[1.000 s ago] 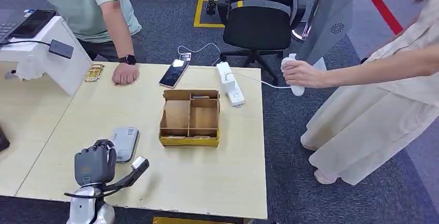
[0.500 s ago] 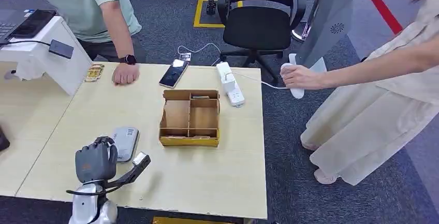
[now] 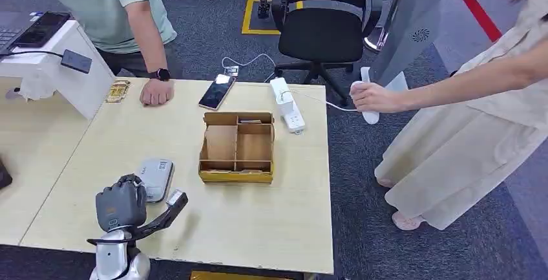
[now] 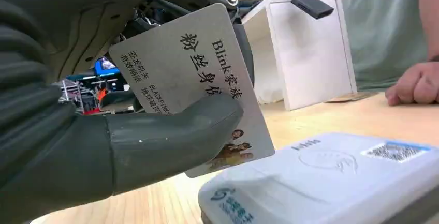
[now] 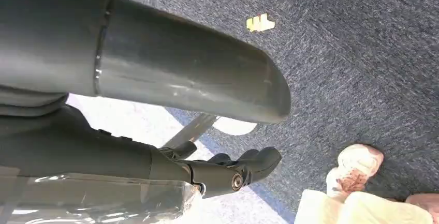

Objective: Pass the card to the sensor for recognition and then transmit it.

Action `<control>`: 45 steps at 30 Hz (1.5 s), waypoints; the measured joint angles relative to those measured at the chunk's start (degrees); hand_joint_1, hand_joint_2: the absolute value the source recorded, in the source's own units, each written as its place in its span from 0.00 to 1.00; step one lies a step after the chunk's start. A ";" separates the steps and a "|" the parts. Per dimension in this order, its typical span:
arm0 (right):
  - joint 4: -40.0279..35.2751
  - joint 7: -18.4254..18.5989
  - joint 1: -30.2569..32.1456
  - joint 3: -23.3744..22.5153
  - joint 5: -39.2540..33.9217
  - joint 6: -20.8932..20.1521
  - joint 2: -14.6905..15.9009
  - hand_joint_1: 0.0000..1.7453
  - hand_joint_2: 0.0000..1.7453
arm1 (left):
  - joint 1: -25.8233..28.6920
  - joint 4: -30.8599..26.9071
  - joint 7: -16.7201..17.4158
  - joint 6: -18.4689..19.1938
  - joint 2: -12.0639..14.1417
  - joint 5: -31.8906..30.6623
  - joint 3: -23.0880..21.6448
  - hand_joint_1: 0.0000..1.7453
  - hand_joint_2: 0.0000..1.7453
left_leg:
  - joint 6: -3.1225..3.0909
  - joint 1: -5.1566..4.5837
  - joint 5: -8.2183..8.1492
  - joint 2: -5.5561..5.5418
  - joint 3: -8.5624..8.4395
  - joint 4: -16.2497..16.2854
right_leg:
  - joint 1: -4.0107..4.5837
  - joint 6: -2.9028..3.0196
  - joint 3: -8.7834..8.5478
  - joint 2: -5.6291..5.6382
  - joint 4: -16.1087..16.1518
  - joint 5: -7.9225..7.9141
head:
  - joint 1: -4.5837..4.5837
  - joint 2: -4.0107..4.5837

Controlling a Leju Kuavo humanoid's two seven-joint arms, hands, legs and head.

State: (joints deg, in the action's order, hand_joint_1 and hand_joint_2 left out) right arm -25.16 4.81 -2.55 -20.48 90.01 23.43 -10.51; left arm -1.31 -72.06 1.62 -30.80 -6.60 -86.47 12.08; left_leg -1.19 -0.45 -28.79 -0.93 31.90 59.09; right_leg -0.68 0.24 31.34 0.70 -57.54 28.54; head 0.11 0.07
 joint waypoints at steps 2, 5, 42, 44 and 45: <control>0.00 0.00 0.01 0.00 0.00 0.00 0.00 0.00 0.00 | 0.08 0.48 0.11 0.02 0.50 0.00 -0.87 1.00 1.00 | 0.00 0.00 0.00 0.00 0.00 0.00 | 0.00 0.00 0.00 0.00 0.00 0.00 | -0.02 -0.02; 0.00 0.02 0.03 0.00 0.00 0.00 0.00 0.00 0.00 | 0.10 1.05 0.02 0.02 0.85 0.00 -1.33 1.00 1.00 | 0.00 0.00 0.00 0.00 0.00 0.00 | 0.00 0.00 0.00 0.01 0.00 0.00 | 0.00 0.00; -0.55 -0.20 0.27 -0.04 0.00 0.09 0.00 0.00 0.00 | -0.65 4.06 -3.41 1.90 1.99 -0.02 -4.98 1.00 1.00 | -0.01 -0.01 0.00 0.00 -0.03 0.00 | 0.00 0.00 -0.03 -0.01 0.00 0.00 | -0.02 0.00; -0.55 -0.37 0.26 -0.18 0.00 0.15 0.00 0.00 0.00 | -0.91 4.76 -3.61 2.62 2.01 -0.02 -4.98 1.00 1.00 | -0.01 -0.01 0.00 -0.01 -0.04 0.00 | 0.00 0.00 -0.05 -0.01 0.00 0.00 | -0.02 0.00; -0.55 -0.48 0.26 -0.33 0.00 0.18 0.00 0.00 0.00 | -0.95 5.00 -3.65 2.84 2.10 -0.02 -4.98 1.00 1.00 | -0.01 -0.01 0.00 -0.01 -0.05 0.00 | 0.00 0.00 -0.05 -0.01 0.00 0.00 | 0.00 0.00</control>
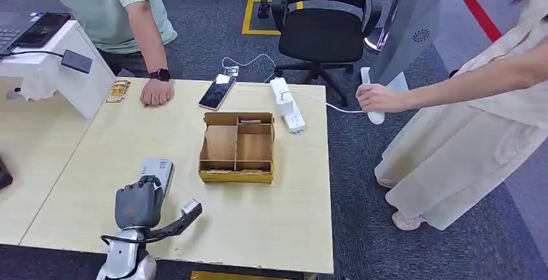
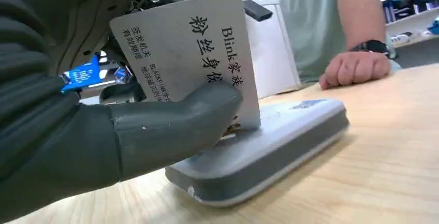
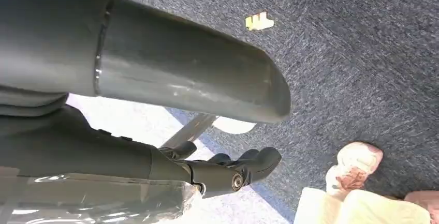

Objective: Pass the card to the sensor for recognition and then transmit it.

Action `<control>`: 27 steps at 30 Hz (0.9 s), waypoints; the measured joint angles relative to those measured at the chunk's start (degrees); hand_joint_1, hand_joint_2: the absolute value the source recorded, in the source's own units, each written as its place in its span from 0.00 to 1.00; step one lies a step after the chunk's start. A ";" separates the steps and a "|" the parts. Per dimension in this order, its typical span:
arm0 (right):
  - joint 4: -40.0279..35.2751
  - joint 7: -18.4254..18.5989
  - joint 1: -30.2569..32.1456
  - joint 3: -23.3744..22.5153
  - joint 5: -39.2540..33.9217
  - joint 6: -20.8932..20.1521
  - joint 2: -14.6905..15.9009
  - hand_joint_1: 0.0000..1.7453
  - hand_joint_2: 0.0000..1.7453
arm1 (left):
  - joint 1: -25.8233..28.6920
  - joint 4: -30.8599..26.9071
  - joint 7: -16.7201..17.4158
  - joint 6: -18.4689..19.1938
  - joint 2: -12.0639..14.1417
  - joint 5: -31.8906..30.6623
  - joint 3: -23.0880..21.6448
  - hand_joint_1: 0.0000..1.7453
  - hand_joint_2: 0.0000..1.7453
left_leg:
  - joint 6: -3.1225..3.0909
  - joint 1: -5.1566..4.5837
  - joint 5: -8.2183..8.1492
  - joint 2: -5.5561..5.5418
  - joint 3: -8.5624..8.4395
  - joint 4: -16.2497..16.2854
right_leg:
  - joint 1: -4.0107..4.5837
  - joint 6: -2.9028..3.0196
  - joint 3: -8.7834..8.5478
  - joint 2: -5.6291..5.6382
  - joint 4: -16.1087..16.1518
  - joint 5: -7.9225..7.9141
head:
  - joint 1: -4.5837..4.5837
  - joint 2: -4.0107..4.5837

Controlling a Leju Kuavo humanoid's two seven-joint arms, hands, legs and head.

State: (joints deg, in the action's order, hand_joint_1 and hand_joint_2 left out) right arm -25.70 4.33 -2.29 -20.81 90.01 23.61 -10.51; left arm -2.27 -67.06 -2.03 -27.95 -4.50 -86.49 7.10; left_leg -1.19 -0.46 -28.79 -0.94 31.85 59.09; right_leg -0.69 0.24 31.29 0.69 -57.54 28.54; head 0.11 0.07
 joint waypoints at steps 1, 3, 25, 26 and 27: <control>0.00 -0.09 0.01 -0.17 0.00 0.02 0.00 0.00 0.00 | -0.04 0.26 -0.04 0.17 0.07 0.00 -0.02 1.00 1.00 | 0.00 0.00 0.00 0.00 -0.01 0.00 | 0.00 0.00 0.00 0.00 0.00 0.00 | -0.02 0.00; 0.00 -0.26 0.00 -0.48 0.00 0.17 0.00 0.00 0.00 | -0.23 0.92 0.13 0.17 0.20 0.00 -0.35 1.00 1.00 | 0.00 0.00 0.00 0.00 -0.02 0.00 | 0.00 0.00 -0.02 0.00 0.00 0.00 | -0.02 -0.02; 0.00 -0.33 -0.04 -0.98 0.00 0.39 0.00 0.00 0.00 | -0.91 1.16 -1.90 -2.27 0.04 0.04 -0.09 1.00 1.00 | 0.01 0.00 0.01 -0.01 -0.07 0.00 | 0.00 0.00 -0.09 -0.01 0.00 0.00 | -0.02 0.00; 0.00 -0.26 -0.05 -0.92 0.00 0.31 0.00 0.00 0.00 | -0.92 0.50 -2.41 -2.58 -0.09 0.09 0.15 1.00 1.00 | 0.01 0.00 0.01 -0.01 -0.07 0.00 | 0.00 0.00 -0.09 -0.01 0.00 0.00 | 0.00 0.00; 0.00 -0.24 -0.07 -0.83 0.00 0.13 0.00 0.00 0.00 | -0.92 -0.24 -3.00 -2.65 -0.28 0.18 0.48 1.00 1.00 | 0.01 0.00 0.01 -0.01 -0.06 0.00 | 0.00 0.00 -0.08 -0.01 0.00 0.00 | 0.00 0.00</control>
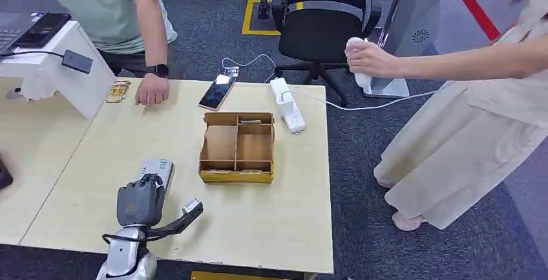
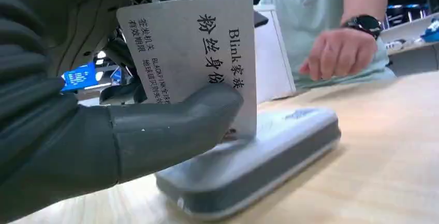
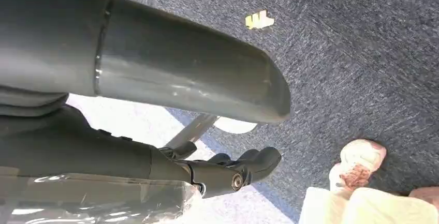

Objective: Pass the card to the sensor for recognition and then transmit it.

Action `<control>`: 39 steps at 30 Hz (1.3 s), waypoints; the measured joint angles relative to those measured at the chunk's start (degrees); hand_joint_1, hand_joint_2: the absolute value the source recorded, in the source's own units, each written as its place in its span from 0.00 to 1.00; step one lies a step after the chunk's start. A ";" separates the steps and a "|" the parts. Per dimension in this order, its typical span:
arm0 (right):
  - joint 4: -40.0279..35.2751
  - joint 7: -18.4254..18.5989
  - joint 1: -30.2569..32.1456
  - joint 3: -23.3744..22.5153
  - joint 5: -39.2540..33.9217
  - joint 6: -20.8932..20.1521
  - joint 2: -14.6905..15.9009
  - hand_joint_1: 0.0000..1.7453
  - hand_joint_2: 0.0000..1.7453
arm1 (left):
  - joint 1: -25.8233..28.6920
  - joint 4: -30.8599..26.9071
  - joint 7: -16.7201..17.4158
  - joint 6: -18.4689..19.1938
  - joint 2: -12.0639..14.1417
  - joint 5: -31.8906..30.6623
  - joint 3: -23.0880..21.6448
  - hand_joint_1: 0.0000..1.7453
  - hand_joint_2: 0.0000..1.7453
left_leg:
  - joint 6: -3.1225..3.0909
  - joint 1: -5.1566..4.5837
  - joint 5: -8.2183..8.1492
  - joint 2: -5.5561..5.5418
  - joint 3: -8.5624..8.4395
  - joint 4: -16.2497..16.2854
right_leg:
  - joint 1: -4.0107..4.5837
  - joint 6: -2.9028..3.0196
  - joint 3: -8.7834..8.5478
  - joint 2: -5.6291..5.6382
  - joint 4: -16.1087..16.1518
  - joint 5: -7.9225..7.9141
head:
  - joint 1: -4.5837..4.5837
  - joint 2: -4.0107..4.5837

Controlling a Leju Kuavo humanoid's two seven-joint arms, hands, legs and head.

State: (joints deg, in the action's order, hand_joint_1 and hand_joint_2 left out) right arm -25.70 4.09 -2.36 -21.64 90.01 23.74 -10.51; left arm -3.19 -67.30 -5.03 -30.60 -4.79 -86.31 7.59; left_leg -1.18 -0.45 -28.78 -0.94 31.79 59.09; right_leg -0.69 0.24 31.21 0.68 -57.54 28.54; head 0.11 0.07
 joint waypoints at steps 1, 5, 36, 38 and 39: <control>0.00 0.07 -0.07 0.13 0.00 -0.37 0.00 0.00 0.00 | 0.00 -1.21 -0.76 0.04 -0.26 0.15 0.58 1.00 1.00 | 0.00 0.00 0.00 0.00 0.01 0.00 | 0.00 0.00 0.01 0.00 0.00 0.00 | 0.00 0.00; 0.00 0.11 -0.36 0.81 0.00 -0.66 0.00 0.00 0.00 | -0.63 -5.75 -2.95 0.88 -1.57 0.63 2.65 1.00 1.00 | 0.00 0.00 0.00 0.00 0.04 0.00 | 0.00 0.00 0.03 0.01 0.00 0.00 | -0.02 0.00; 0.15 0.74 -1.39 4.37 0.00 -2.27 0.00 0.00 0.00 | -9.50 -15.80 -6.47 4.13 -6.84 6.23 8.28 1.00 1.00 | 0.00 0.00 0.00 -0.01 0.06 0.01 | 0.00 0.00 0.05 0.00 0.00 -0.01 | -0.02 -0.02; 0.22 0.74 -1.47 4.55 0.00 -2.36 -0.02 0.00 0.00 | -10.27 -16.26 -5.83 4.42 -7.04 6.01 8.30 1.00 1.00 | 0.00 0.00 0.00 0.00 0.06 0.01 | 0.00 0.00 0.06 0.01 0.00 -0.01 | 0.00 0.00; 0.28 0.74 -1.51 4.59 0.00 -2.36 0.00 0.00 0.00 | -10.67 -16.43 -5.66 4.57 -7.21 5.99 8.30 1.00 1.00 | 0.00 0.00 0.00 0.00 0.06 0.01 | 0.00 0.00 0.06 0.01 0.00 -0.01 | 0.00 0.00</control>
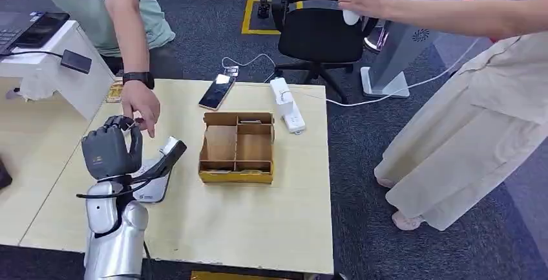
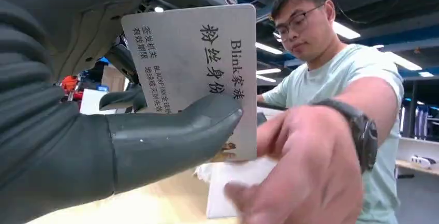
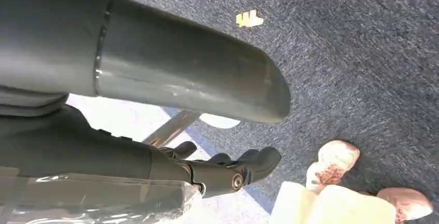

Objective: Pass the card to the sensor for recognition and then transmit it.

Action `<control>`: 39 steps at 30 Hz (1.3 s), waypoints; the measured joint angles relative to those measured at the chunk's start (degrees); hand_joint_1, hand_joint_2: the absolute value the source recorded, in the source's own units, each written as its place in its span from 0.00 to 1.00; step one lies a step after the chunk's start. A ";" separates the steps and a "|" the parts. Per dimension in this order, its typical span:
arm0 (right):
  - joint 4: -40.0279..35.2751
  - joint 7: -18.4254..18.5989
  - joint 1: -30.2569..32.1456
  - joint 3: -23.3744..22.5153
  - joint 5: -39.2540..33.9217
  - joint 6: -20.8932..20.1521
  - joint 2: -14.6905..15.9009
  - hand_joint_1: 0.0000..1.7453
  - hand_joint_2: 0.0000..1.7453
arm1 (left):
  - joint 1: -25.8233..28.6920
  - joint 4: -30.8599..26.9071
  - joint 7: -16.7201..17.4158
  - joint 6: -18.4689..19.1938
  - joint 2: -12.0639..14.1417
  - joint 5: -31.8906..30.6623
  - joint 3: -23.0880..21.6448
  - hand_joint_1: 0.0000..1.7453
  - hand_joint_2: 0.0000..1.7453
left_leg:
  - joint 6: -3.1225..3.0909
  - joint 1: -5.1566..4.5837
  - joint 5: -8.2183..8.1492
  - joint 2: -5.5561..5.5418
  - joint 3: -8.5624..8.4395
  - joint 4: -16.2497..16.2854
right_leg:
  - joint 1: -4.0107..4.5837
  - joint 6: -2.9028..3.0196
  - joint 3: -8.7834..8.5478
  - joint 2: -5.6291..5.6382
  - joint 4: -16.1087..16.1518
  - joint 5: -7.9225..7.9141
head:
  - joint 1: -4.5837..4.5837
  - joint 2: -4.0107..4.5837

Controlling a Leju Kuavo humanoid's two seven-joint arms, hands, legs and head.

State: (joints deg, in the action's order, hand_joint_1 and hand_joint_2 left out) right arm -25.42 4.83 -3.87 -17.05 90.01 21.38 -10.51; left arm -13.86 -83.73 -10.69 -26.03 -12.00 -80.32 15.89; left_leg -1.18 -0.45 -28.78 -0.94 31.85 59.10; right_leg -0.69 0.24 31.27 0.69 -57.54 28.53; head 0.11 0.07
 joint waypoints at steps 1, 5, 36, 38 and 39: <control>0.07 0.00 -0.04 0.04 0.00 0.00 -0.02 0.00 0.00 | -0.30 -0.22 0.00 0.09 -0.09 0.00 0.00 1.00 1.00 | 0.00 0.00 0.00 0.00 0.00 0.00 | 0.00 0.00 0.00 0.00 0.00 0.00 | -0.02 0.00; 0.13 0.00 -0.08 0.15 0.00 -0.06 -0.02 0.00 0.00 | -1.20 -0.91 0.32 -0.04 -0.46 -0.39 0.11 1.00 1.00 | 0.00 0.00 0.00 0.00 0.00 0.00 | 0.00 0.00 0.00 -0.01 0.00 0.00 | -0.02 0.00; 0.31 -0.02 -0.06 0.15 0.00 0.09 -0.48 0.00 0.00 | -0.79 -1.09 -1.25 1.14 -2.88 0.79 1.33 0.00 1.00 | -0.01 -0.01 -0.01 0.00 0.02 0.00 | 0.00 0.00 0.02 0.00 0.01 0.00 | -0.02 -0.02; 0.31 -0.02 -0.06 0.15 0.00 0.09 -0.48 0.00 0.00 | -0.69 -1.09 -1.25 0.96 -2.86 0.79 1.33 0.00 1.00 | -0.01 -0.01 -0.01 0.00 0.02 0.00 | 0.00 0.00 0.02 0.00 0.01 0.00 | -0.02 0.00; 0.31 -0.02 -0.06 0.15 0.00 0.09 -0.48 0.00 0.00 | -0.65 -1.09 -1.25 0.96 -2.86 0.79 1.33 0.00 1.00 | -0.01 -0.01 -0.01 0.00 0.02 0.00 | 0.00 0.00 0.02 0.00 0.01 0.00 | 0.00 -0.02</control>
State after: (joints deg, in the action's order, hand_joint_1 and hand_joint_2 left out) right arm -25.11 4.81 -3.93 -16.90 90.01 21.46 -10.99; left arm -14.51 -84.83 -11.93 -25.07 -14.86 -79.54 17.22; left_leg -1.20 -0.46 -28.79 -0.94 31.87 59.10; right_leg -0.69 0.24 31.29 0.69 -57.53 28.54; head 0.11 0.04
